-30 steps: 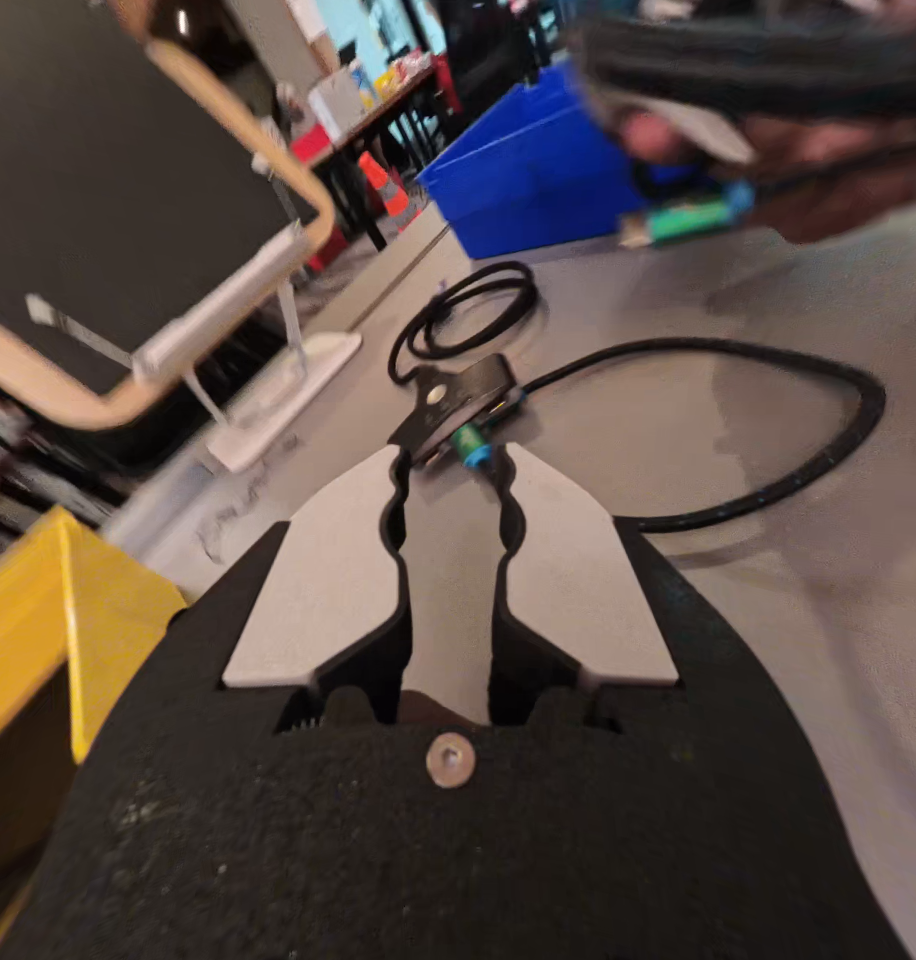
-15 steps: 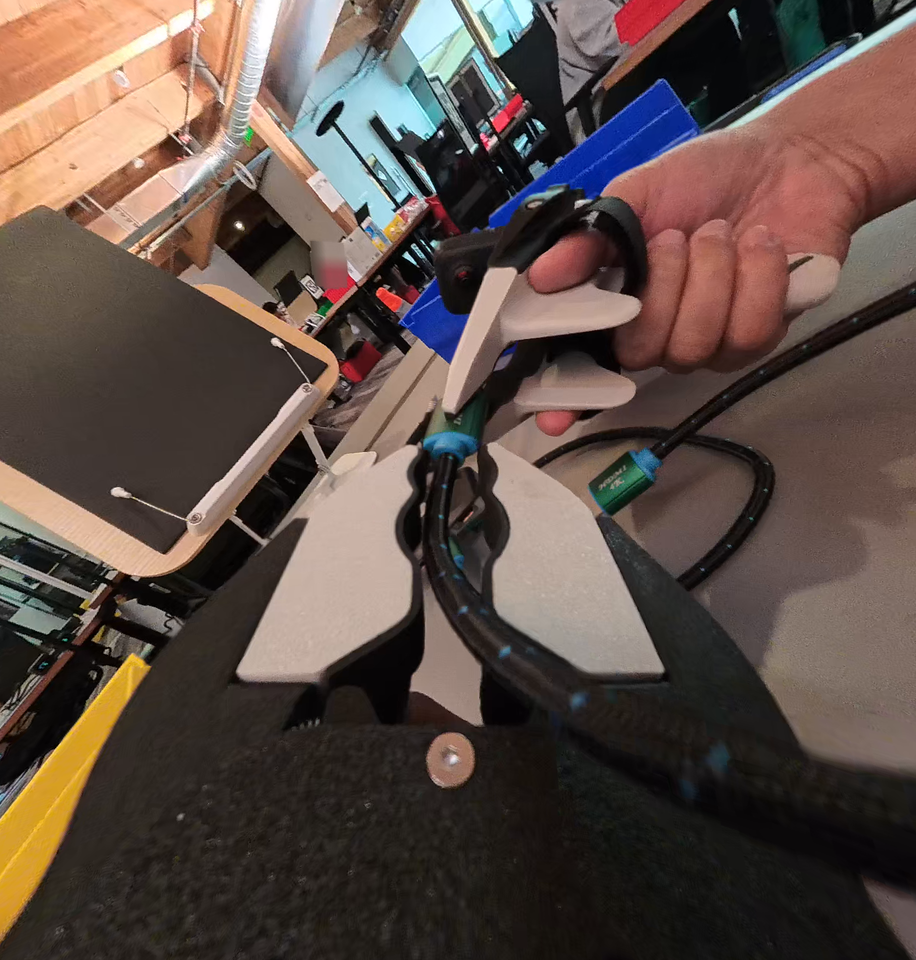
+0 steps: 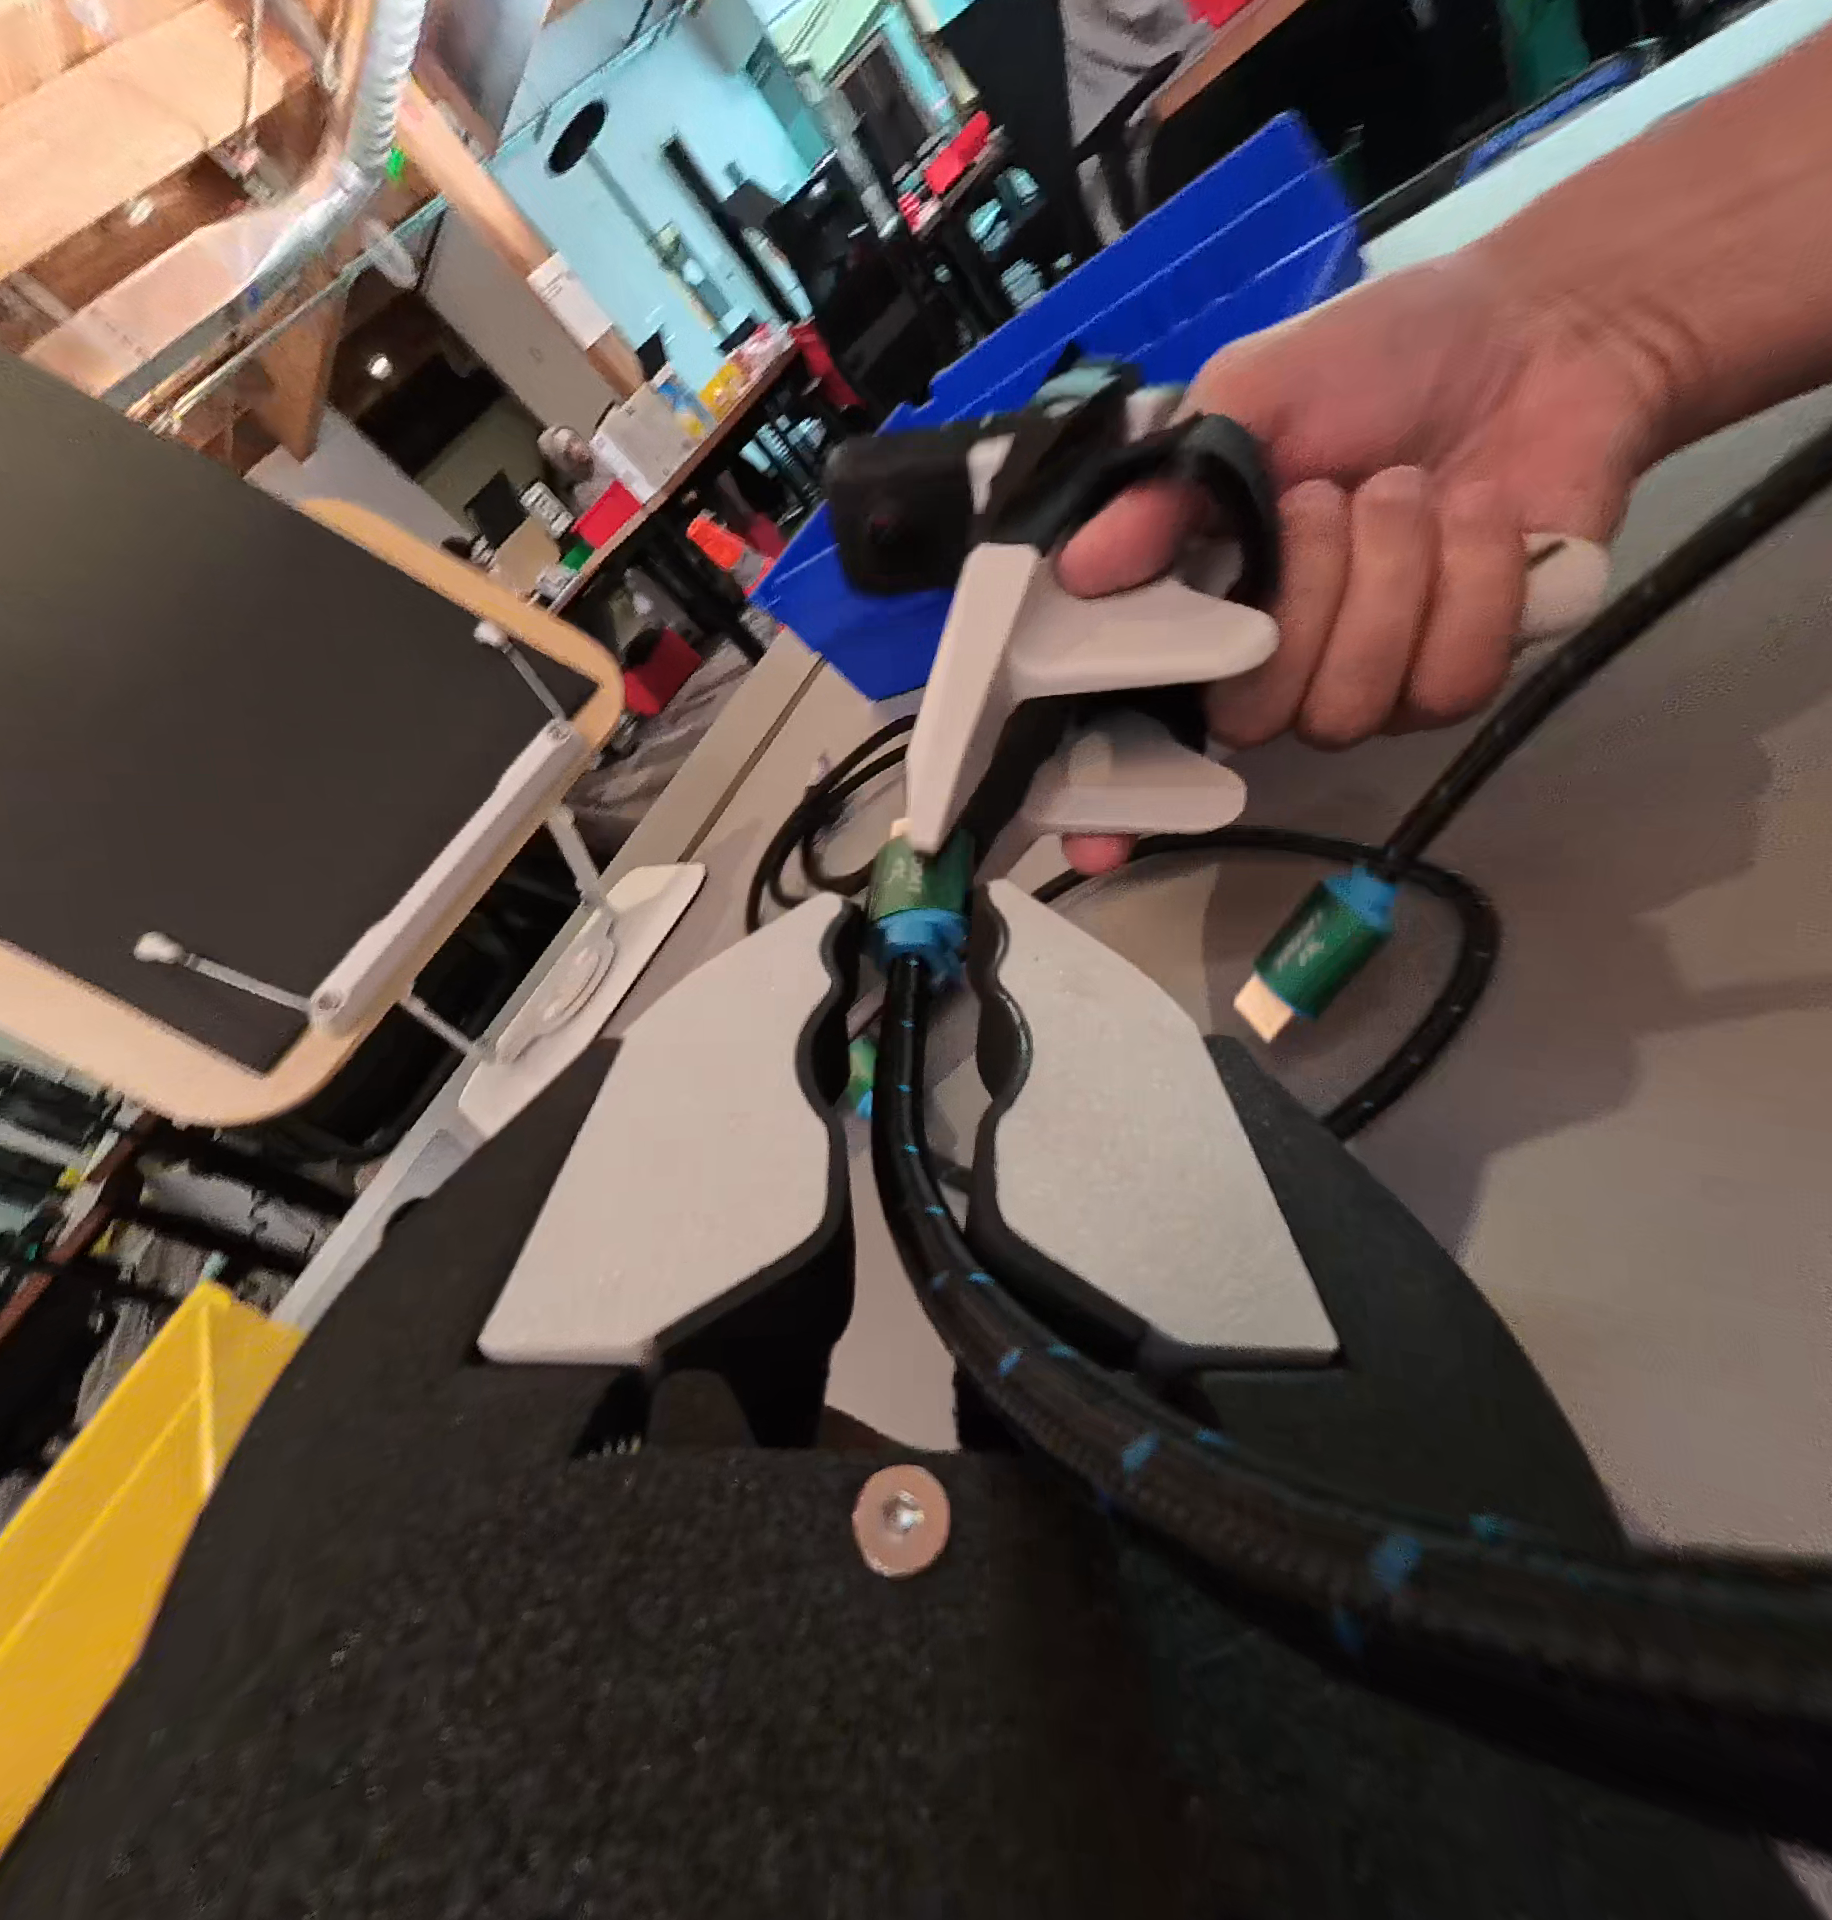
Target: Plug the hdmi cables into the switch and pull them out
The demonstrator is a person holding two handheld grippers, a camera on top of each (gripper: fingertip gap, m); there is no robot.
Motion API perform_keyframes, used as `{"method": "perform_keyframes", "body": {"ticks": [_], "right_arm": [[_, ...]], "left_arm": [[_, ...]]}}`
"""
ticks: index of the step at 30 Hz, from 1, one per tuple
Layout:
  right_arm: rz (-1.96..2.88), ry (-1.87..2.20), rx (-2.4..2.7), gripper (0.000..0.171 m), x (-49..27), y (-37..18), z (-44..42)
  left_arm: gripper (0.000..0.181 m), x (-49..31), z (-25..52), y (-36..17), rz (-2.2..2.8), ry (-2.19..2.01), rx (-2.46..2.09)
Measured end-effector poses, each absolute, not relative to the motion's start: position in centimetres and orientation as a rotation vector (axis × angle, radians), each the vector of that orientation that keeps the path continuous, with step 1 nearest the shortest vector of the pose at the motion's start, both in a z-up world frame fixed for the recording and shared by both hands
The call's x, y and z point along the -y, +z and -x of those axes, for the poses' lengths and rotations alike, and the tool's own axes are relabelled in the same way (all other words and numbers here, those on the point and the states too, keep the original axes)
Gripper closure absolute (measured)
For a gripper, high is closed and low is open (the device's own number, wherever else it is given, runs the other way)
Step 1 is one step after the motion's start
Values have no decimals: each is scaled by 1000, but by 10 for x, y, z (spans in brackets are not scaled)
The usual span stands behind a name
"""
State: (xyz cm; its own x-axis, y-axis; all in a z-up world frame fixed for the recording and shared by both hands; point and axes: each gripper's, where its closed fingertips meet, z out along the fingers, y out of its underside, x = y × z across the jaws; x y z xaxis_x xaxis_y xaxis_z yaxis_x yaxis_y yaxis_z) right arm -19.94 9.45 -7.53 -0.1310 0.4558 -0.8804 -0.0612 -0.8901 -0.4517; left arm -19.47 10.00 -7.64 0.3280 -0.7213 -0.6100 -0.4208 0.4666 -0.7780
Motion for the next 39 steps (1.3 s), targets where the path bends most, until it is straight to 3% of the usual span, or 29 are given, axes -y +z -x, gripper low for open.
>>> {"method": "perform_keyframes", "body": {"ticks": [3,9,13,26,29,39], "right_arm": [[1838,1768,510,146,-116,-87,186],[1960,514,719,125,-194,-150,120],[1906,193,874,122,-210,-161,123],[2029,361,829,114,-223,-172,138],[2029,358,844,129,-226,-172,143],[1975,496,717,130,-219,-153,147]], "left_arm": [[162,-119,209,-78,1265,-272,-1203],[162,-146,219,-111,1605,-422,-1058],[162,-154,210,-130,1729,-484,-990],[162,-162,201,-134,1733,-407,-1022],[162,-165,197,-138,1749,-402,-1029],[162,-184,188,-129,1777,-328,-977]]}}
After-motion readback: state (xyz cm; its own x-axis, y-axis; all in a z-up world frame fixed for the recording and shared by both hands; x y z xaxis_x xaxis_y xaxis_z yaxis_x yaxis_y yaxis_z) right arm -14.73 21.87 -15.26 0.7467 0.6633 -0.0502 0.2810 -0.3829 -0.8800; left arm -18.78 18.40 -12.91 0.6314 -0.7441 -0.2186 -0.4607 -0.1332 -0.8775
